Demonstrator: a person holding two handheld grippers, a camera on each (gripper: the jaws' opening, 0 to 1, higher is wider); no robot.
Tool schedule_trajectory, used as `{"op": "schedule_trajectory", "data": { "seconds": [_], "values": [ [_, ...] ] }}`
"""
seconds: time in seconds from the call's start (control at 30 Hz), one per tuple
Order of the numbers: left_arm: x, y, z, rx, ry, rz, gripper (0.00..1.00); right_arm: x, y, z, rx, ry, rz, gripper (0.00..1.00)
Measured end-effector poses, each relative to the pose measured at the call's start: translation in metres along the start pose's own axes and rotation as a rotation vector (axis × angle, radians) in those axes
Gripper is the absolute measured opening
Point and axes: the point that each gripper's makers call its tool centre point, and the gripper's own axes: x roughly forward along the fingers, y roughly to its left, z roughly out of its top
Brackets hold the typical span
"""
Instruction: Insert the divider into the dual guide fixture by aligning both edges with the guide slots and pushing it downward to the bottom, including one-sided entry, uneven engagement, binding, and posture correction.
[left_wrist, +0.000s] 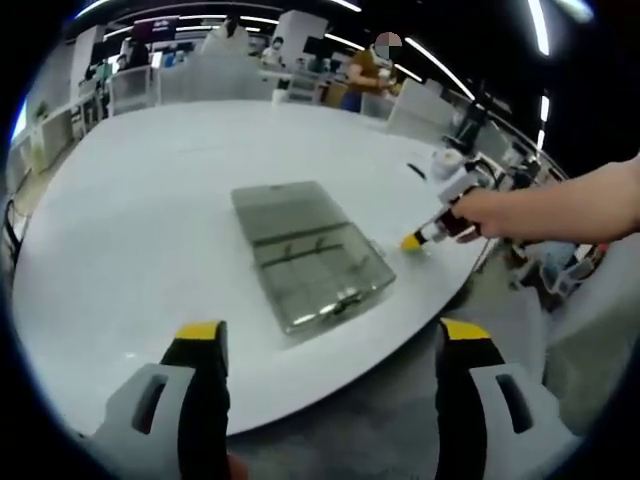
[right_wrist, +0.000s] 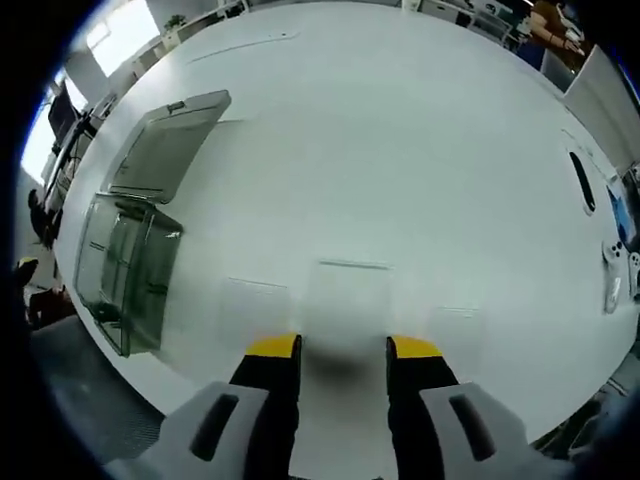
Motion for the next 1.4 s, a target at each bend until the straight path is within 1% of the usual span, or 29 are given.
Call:
{"op": "schedule_trajectory", "data": {
  "seconds": [0.13, 0.37, 0.43, 0.53, 0.8, 0.83, 0.97, 1.2, 1.4],
  "values": [
    [-0.001, -0.002, 0.0, 0.001, 0.0, 0.0, 0.83, -0.003, 0.002, -0.002, -0.006, 0.02, 0.0, 0.29],
    [-0.002, -0.003, 0.001, 0.001, -0.001, -0.001, 0.83, -0.001, 0.0, -0.001, -0.029, 0.048, 0.01, 0.29],
    [-0.002, -0.004, 0.001, 0.001, -0.002, -0.001, 0.83, -0.001, 0.0, -0.001, -0.048, 0.055, 0.013, 0.29],
    [-0.001, -0.006, 0.003, 0.004, -0.004, -0.003, 0.83, -0.001, 0.0, -0.002, -0.062, 0.054, 0.02, 0.28],
    [0.0, -0.009, 0.004, 0.008, -0.005, -0.01, 0.82, -0.004, -0.002, 0.0, -0.057, 0.042, 0.035, 0.27],
    [0.001, -0.01, 0.004, 0.008, -0.004, -0.01, 0.82, -0.005, -0.001, -0.002, -0.074, 0.05, 0.038, 0.27],
    [0.001, -0.011, 0.003, 0.009, -0.002, -0.012, 0.82, -0.003, -0.002, -0.002, -0.066, 0.049, 0.043, 0.27],
    [0.003, -0.012, 0.003, 0.008, -0.002, -0.016, 0.82, -0.001, -0.004, -0.004, -0.095, 0.062, 0.047, 0.27],
    [0.006, -0.015, 0.003, 0.01, -0.001, -0.022, 0.82, -0.004, -0.004, -0.007, -0.113, 0.063, 0.054, 0.27]
  ]
}}
